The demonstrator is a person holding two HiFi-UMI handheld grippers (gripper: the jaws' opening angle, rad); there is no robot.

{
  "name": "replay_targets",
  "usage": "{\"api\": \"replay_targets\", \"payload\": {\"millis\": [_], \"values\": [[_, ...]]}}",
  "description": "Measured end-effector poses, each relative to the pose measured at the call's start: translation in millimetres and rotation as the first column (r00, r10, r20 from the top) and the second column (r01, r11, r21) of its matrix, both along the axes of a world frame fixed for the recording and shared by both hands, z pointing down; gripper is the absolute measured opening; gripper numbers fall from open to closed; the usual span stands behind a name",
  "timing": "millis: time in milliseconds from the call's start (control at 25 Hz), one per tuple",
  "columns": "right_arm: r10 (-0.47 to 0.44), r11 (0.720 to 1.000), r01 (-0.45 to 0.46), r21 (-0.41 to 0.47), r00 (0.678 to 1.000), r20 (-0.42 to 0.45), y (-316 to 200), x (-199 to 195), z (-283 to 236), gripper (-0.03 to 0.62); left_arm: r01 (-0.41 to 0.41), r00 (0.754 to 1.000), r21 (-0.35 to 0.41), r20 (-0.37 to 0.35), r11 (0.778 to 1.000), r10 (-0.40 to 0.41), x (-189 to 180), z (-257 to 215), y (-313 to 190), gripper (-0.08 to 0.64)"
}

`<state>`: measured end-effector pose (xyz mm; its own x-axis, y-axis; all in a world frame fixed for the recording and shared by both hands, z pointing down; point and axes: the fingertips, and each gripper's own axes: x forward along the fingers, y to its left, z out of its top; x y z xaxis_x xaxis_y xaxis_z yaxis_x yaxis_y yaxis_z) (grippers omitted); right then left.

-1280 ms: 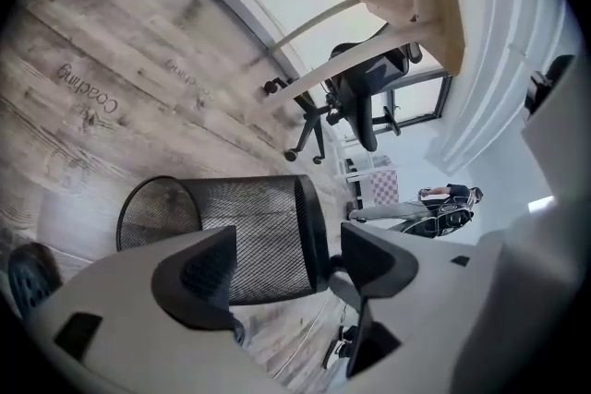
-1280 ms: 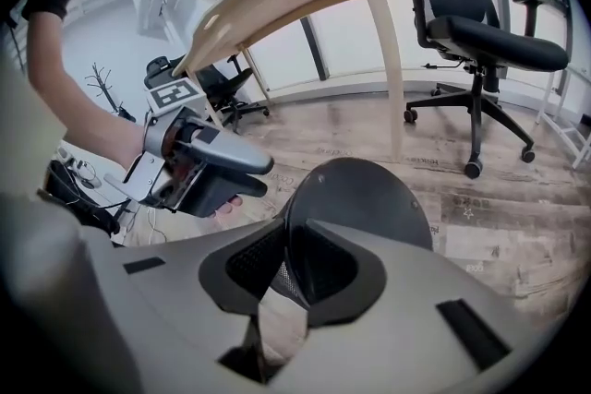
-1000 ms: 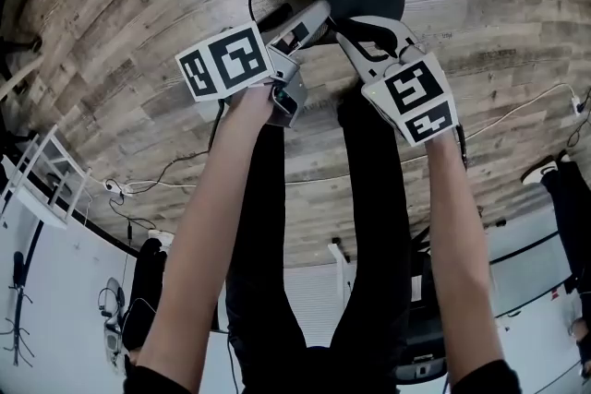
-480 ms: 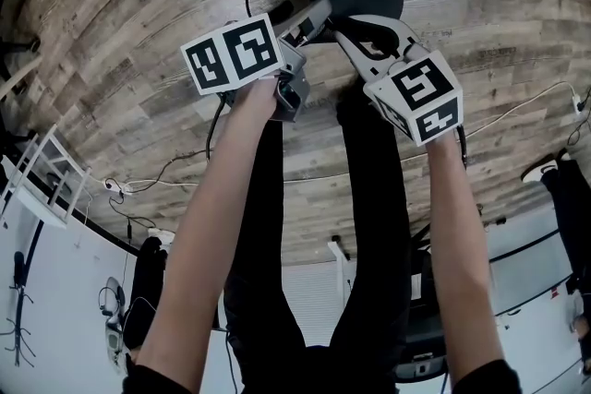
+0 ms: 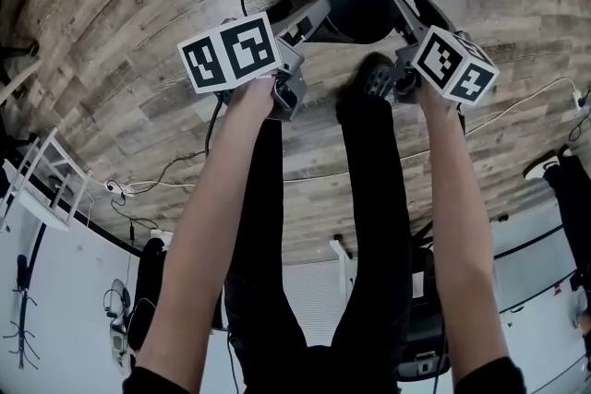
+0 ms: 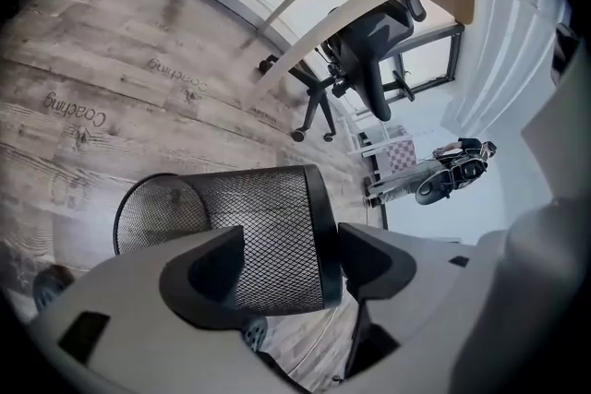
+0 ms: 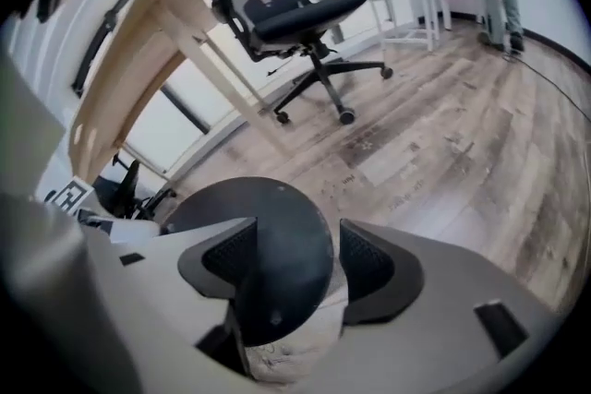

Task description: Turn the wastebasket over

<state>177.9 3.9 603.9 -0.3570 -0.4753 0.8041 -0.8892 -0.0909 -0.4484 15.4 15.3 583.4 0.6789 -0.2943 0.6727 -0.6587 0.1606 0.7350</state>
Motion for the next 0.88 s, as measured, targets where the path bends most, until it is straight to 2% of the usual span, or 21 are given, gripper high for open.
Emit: {"api": "replay_targets", "payload": {"millis": [120,360,640,880], "values": [[0.087,0.993,-0.082,-0.079,0.994,0.064,7,9,22,0.281,0.003,1.000,0.003,-0.006,1.000,-0.003,-1,-1,2,0.333],[0.090,0.992,-0.070,-0.105,0.975,0.205,8,-10,29,0.281,0.025,0.999,0.004,-0.021,1.000,-0.025,-12,1,3,0.334],[0.041,0.993,-0.014,-0.114,0.969,0.243,16,-25,26,0.264,0.047,0.998,-0.028,-0.047,0.998,-0.048,-26,7,17,0.357],[0.014,0.988,0.023,-0.151,0.971,0.240,19,-35,25,0.262,0.040,0.998,-0.035,-0.052,0.999,-0.042,-37,9,24,0.356]]}}
